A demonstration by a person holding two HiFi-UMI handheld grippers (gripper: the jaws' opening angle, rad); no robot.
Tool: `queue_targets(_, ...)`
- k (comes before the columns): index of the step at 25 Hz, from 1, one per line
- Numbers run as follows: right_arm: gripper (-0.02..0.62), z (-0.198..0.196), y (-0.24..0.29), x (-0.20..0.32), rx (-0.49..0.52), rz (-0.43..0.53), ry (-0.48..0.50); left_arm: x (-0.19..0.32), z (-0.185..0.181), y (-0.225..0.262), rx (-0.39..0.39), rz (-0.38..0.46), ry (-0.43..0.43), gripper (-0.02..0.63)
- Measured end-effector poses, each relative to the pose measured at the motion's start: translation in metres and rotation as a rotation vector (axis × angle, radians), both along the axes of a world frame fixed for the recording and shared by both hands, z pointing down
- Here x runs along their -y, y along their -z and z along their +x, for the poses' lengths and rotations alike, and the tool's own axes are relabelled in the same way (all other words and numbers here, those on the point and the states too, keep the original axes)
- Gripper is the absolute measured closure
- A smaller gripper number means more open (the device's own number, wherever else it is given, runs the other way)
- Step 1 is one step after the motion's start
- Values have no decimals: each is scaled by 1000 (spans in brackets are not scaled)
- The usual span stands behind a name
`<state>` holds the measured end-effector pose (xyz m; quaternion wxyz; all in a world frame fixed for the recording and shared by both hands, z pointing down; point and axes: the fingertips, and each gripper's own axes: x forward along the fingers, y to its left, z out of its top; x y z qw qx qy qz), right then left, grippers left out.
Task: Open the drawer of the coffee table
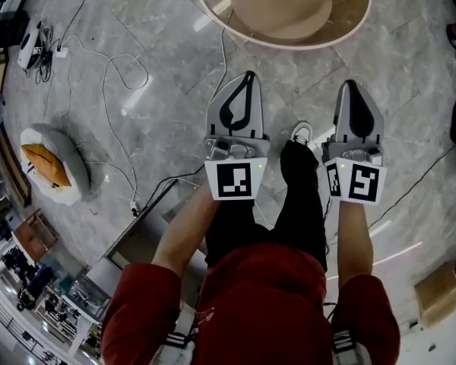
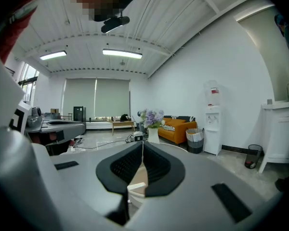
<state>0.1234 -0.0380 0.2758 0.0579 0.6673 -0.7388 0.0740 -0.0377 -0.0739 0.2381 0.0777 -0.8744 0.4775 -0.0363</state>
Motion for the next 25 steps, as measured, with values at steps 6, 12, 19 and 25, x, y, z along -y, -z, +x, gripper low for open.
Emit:
queue_targets(6,572,-59,-164,-10,-47,-21,110,-18,-40,-158,-52,-43,-5,592)
queue_targets(12,572,-94,-309,3,-78,19,182,-8,-68,-314,-34,8,4,592)
queue_targets(19,572,-74,-454,32,-90,91,180,22,-52,-464,-25,56,-15,592)
queue_targets(25,572,-56,-530,52,-133,130,158,40,-47,-542,-47,-20,49,592)
